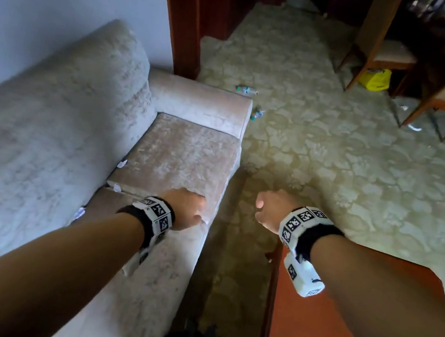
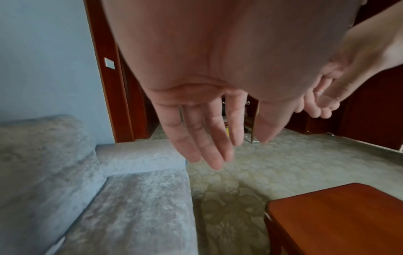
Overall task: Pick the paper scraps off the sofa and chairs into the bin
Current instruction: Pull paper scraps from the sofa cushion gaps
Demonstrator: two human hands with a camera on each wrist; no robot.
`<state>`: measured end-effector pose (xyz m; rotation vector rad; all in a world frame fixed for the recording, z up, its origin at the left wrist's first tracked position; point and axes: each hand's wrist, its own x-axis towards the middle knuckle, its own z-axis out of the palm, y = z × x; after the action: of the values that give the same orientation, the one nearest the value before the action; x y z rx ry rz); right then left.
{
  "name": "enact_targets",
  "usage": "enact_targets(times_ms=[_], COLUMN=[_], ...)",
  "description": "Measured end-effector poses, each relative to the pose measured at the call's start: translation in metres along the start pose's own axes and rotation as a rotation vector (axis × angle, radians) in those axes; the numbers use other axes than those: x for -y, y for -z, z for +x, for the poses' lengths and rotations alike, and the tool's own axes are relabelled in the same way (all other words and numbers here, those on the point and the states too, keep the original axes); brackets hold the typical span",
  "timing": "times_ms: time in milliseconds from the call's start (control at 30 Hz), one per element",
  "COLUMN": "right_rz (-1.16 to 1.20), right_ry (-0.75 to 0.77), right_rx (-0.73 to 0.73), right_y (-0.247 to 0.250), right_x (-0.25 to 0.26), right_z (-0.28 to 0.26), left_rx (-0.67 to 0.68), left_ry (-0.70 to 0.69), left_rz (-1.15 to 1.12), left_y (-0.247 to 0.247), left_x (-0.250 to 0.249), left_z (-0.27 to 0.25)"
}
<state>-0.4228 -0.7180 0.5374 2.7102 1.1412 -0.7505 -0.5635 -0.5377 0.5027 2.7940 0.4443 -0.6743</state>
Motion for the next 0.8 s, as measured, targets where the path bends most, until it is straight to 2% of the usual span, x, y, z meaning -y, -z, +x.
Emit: enact_targets(times_ms=[167, 300, 433, 567, 667, 800], right_rz=[-0.117, -0.193, -0.251, -0.340, -0.380, -0.503], right_ry=[0.105, 0.240, 0.403, 0.604, 0.713, 0.837], right_rx=[0.046, 0.017, -0.052, -0.006, 0.019, 0.080], right_y=[0.036, 0.081, 0.119, 0.156, 0.172, 0.170], right_x=[0.033, 0.068, 0.109, 0.152, 0.186, 0.237], right_z=[0.090, 0.160, 0.223, 0.270, 0.300, 0.317], left_rx=[-0.026, -0.053, -0.124, -0.139, -0.210, -0.165], left_ry=[0.152, 0.292, 0.553, 0.758, 0.840, 0.923], left_rz=[-0.115, -0.179, -0.277, -0.368, -0.451, -0.537], left_y=[0.032, 0.057, 0.070, 0.084, 0.086, 0.073], left_x=[0.056, 0.106, 0.154, 0.182, 0.189, 0.204], left_z=[0.029, 0.048, 0.050, 0.047, 0.045, 0.039])
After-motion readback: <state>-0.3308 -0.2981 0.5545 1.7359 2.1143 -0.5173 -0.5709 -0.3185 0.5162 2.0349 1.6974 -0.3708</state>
